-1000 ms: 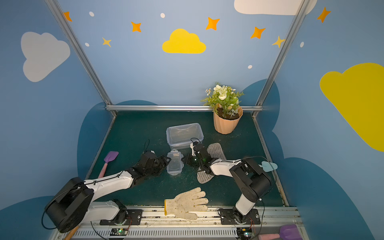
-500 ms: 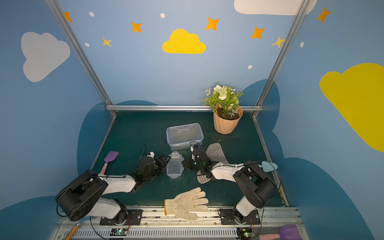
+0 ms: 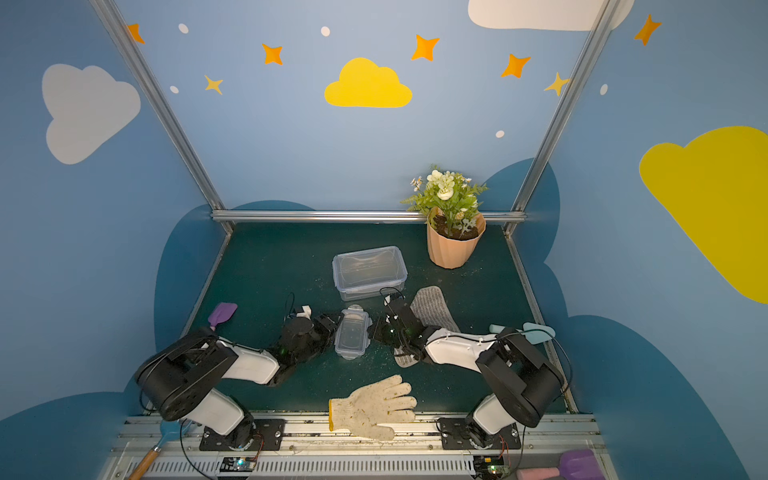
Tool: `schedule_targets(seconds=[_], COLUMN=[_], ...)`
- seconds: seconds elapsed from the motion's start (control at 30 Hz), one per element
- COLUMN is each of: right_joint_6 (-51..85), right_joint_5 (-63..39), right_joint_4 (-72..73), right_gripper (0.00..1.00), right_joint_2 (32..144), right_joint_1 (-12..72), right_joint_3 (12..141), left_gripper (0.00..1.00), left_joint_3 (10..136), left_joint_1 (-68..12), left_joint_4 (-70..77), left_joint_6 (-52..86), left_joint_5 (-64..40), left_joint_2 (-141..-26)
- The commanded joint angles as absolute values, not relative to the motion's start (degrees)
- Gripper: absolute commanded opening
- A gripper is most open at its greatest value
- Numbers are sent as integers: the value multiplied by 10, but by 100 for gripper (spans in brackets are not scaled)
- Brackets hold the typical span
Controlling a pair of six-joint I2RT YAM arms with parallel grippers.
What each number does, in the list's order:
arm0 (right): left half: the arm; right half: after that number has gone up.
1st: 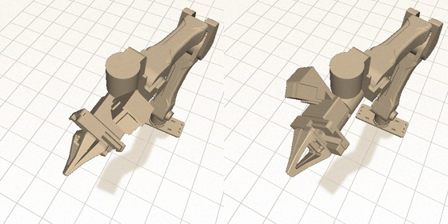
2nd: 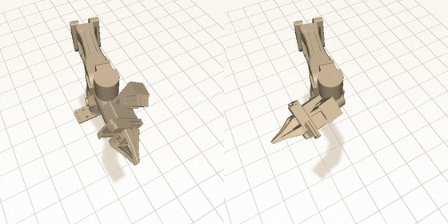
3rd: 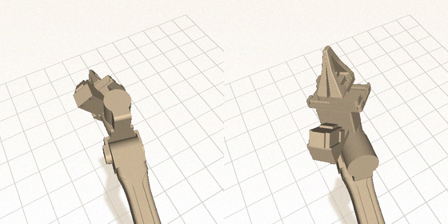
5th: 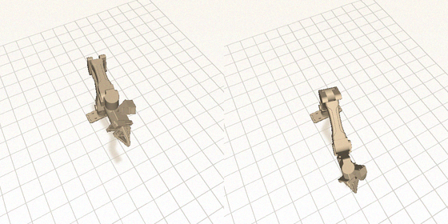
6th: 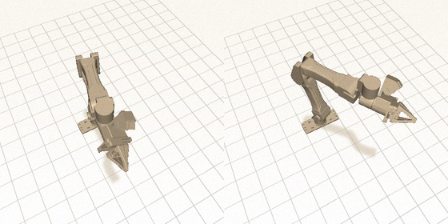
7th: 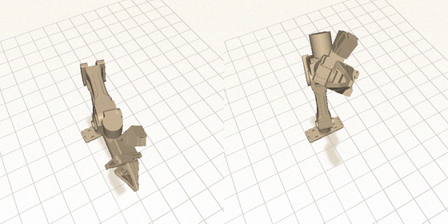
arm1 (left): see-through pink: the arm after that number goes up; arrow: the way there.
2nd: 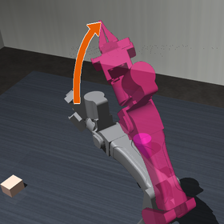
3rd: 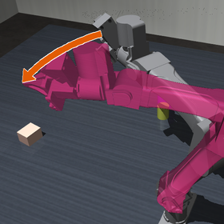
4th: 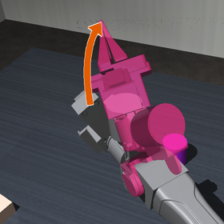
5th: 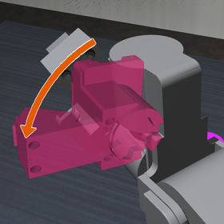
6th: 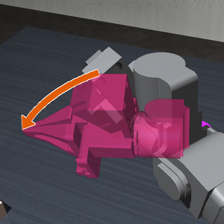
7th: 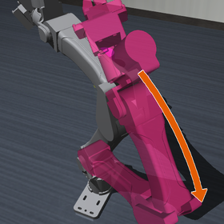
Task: Wipe the insides of the lunch boxes
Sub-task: Open the fastener of the lunch box.
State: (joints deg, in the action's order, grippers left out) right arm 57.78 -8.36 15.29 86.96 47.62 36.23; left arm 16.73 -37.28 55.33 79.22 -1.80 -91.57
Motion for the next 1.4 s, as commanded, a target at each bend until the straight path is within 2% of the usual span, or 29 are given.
schedule_targets(seconds=[0.0,0.27,0.43,0.77,1.1,1.37], right_joint_6=[569,565,558,559,557,560], right_joint_5=[-74,-54,-47,-46,-42,-38], right_joint_4=[83,46,27,23,11,5], right_gripper=[0,0,0,0,0,0], right_joint_2=[863,845,841,842,842,840], right_joint_1=[486,493,495,499,502,508], right_joint_3=[353,366,380,382,382,398], left_gripper=[52,54,64,67,59,51], left_joint_3=[174,176,185,185,142,154], left_joint_1=[-382,-386,-386,-388,-396,-424], left_joint_4=[613,579,482,365,511,502], left_joint_6=[808,799,778,762,813,820], left_joint_5=[-31,-34,-47,-68,-54,-31], left_joint_2=[-932,-910,-864,-813,-854,-856])
